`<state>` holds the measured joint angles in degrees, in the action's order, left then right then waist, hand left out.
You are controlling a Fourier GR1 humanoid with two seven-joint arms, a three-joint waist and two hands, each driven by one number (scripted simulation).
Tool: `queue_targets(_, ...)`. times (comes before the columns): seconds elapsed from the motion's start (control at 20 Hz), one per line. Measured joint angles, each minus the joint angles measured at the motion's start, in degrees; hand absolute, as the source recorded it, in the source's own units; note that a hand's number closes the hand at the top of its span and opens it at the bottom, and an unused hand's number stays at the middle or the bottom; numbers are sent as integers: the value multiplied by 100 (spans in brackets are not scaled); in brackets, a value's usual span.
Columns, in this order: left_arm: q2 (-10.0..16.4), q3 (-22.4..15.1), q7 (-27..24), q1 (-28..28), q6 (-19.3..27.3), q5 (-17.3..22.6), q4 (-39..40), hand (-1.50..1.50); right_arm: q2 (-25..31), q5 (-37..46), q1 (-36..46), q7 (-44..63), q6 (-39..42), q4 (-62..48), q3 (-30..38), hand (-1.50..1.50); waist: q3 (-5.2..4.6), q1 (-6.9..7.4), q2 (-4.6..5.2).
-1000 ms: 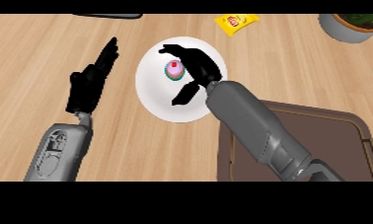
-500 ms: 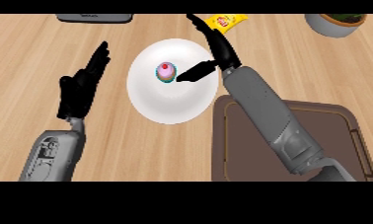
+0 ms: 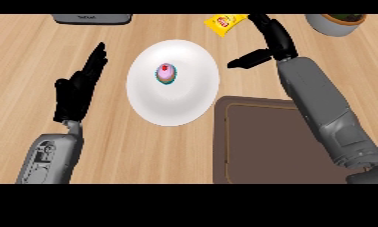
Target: Pick the cupcake from the tray and place it in the plate
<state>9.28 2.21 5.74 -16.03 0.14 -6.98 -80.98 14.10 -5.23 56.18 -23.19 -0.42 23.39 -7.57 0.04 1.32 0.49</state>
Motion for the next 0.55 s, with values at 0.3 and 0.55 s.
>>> queue_targets(0.3,4,-35,17,79,-56,-11,-164,0,525,124,150,-627,601,-761,218,-150,4,75,30)
queue_targets(0.55,-18,8,27,11,-97,49,-119,0,792,175,178,-1040,920,-1192,375,-150,6,107,50)
